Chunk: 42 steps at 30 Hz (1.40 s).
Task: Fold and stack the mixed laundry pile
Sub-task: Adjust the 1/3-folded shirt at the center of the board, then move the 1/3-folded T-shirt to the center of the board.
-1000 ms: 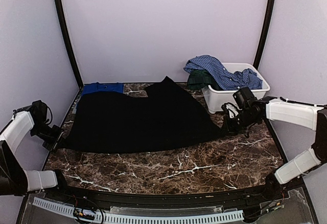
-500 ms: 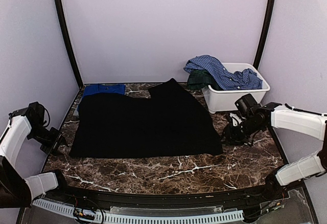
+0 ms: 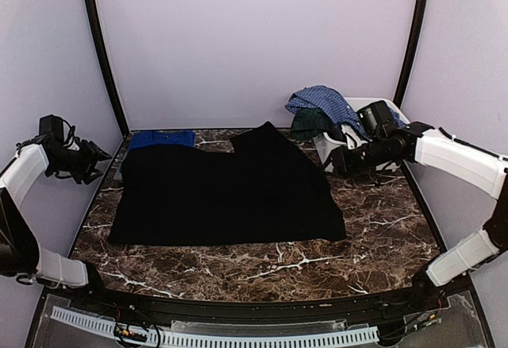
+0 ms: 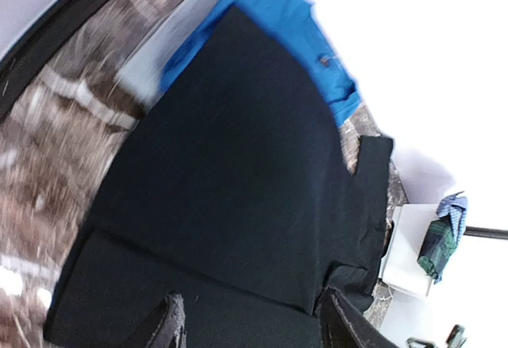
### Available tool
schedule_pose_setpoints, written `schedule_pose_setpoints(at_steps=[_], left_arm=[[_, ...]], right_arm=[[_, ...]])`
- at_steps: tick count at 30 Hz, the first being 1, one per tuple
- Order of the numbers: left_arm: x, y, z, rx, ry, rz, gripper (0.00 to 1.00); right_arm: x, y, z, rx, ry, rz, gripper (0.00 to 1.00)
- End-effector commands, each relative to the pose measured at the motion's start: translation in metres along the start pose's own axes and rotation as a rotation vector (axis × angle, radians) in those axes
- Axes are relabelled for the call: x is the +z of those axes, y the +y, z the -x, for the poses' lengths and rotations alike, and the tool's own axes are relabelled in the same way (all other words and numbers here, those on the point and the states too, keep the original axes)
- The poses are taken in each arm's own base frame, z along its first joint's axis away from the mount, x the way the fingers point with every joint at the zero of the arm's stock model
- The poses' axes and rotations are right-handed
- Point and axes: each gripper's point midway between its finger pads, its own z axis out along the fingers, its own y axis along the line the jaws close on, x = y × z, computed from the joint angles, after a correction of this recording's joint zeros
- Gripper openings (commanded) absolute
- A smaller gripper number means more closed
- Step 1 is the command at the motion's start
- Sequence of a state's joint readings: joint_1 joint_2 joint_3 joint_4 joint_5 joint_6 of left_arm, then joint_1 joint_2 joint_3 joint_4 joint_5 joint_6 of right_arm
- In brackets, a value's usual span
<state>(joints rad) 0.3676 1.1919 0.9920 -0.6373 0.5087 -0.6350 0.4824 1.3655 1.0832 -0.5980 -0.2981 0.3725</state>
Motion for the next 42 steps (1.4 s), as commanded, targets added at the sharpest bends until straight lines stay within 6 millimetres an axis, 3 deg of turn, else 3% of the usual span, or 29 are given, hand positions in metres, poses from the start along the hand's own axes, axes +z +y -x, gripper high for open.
schedule_pose_setpoints(at_steps=[1, 5, 8, 10, 11, 12, 18, 22, 26, 29, 34, 38, 42], left_arm=[[0.002, -0.057, 0.038, 0.223, -0.058, -0.148, 0.57], [0.007, -0.084, 0.051, 0.336, -0.078, -0.150, 0.57], [0.011, -0.092, 0.067, 0.394, -0.118, -0.114, 0.57], [0.020, -0.092, 0.074, 0.444, -0.132, -0.062, 0.57], [0.020, -0.093, 0.081, 0.482, -0.155, -0.033, 0.57], [0.032, -0.086, 0.082, 0.480, -0.128, 0.000, 0.56], [0.075, -0.088, 0.102, 0.520, -0.112, 0.000, 0.48], [0.092, -0.092, 0.098, 0.506, -0.073, -0.034, 0.47], [0.099, -0.090, 0.091, 0.507, -0.054, -0.027, 0.47], [0.103, -0.089, 0.088, 0.512, -0.046, -0.022, 0.47], [0.112, -0.087, 0.073, 0.556, 0.015, 0.021, 0.46], [0.112, -0.092, 0.042, 0.681, 0.037, 0.074, 0.45], [0.112, -0.089, 0.055, 0.680, -0.039, 0.124, 0.45]], right_arm=[[0.009, 0.054, 0.084, -0.221, -0.150, 0.094, 0.48], [0.046, 0.079, 0.136, -0.311, -0.169, 0.075, 0.45], [0.084, 0.082, 0.173, -0.325, -0.178, 0.046, 0.39], [0.125, 0.072, 0.186, -0.335, -0.154, 0.008, 0.38], [0.136, 0.070, 0.195, -0.350, -0.164, -0.006, 0.37], [0.148, 0.067, 0.201, -0.359, -0.168, -0.020, 0.37], [0.198, 0.052, 0.235, -0.382, -0.272, -0.064, 0.38], [0.225, 0.027, 0.257, -0.380, -0.362, -0.153, 0.41], [0.241, -0.004, 0.268, -0.359, -0.418, -0.256, 0.42], [0.238, -0.019, 0.268, -0.328, -0.399, -0.279, 0.40], [0.228, -0.004, 0.244, -0.360, -0.289, -0.194, 0.43], [0.216, 0.014, 0.223, -0.407, -0.219, -0.090, 0.44], [0.208, -0.002, 0.227, -0.372, -0.222, -0.122, 0.45]])
